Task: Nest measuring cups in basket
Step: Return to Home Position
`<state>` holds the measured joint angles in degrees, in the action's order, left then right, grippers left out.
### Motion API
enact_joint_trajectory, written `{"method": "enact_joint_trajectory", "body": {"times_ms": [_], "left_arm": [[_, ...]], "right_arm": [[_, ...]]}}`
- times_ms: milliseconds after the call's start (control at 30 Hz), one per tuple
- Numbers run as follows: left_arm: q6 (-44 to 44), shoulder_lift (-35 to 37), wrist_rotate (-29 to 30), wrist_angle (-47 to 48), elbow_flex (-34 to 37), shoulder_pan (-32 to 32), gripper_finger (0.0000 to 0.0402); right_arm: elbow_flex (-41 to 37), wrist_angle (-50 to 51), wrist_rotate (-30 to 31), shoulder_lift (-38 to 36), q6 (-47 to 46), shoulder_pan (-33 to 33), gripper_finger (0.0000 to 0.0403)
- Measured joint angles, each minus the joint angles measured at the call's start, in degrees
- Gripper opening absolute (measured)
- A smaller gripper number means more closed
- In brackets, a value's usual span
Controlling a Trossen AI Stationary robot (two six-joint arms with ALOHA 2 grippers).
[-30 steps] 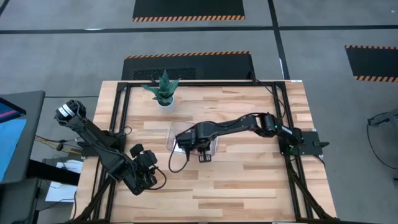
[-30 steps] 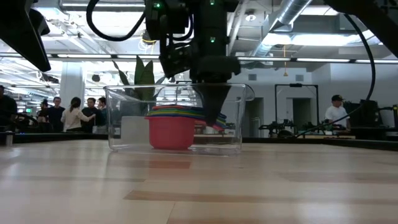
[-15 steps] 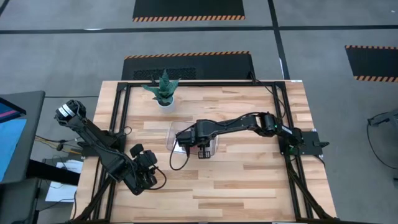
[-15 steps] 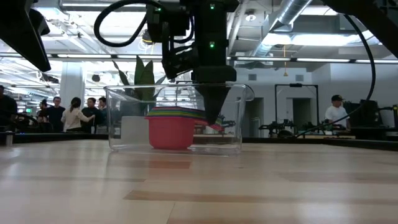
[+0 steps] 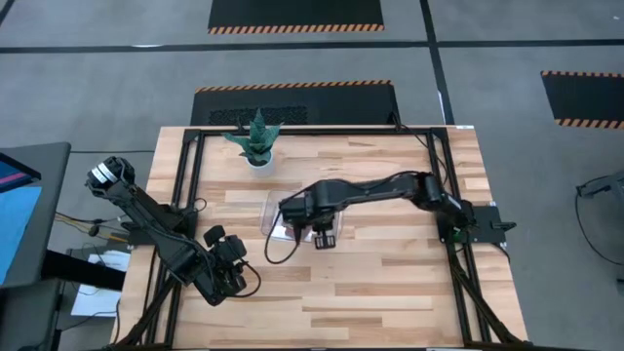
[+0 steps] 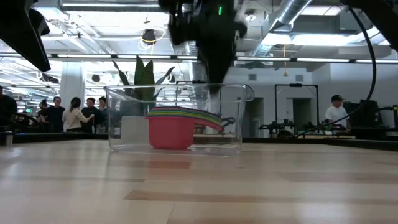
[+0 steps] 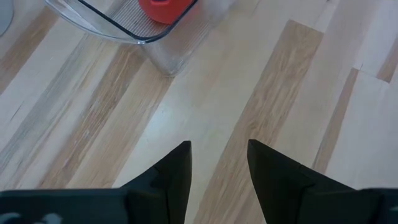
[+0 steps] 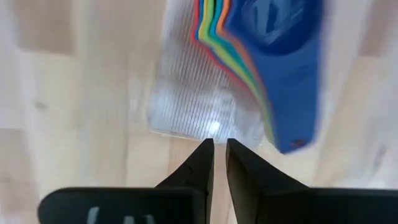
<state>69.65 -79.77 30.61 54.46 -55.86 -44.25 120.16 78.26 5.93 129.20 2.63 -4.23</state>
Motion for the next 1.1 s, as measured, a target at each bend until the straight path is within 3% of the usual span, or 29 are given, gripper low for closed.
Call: {"method": "enact_joint_trajectory", "body": {"times_ms": [267,467,667,900,1100], "left_arm": [[0.2,0.0,-8.2,0.0,0.0,0.0,0.0143],[-2.5,0.0,-4.5,-3.3,0.0,0.5,0.0143],[-22.6,0.0,-2.0,-10.8,0.0,8.2,0.0143],[-40.3,0.0,-9.7,-10.8,0.0,25.7,0.0143],[-50.7,0.0,-12.4,-17.1,0.0,30.3,0.0143]], "right_arm": [[1.5,2.1,1.5,-9.1,-9.1,-0.9,0.0066],[1.5,4.0,0.0,-12.9,-11.3,-1.9,0.0066],[1.5,10.8,3.4,-18.8,-16.2,-5.5,0.0066],[1.5,11.3,15.3,-24.6,-25.0,-10.1,0.0066],[1.5,11.8,17.9,-26.3,-28.7,-11.9,0.0066]]}}
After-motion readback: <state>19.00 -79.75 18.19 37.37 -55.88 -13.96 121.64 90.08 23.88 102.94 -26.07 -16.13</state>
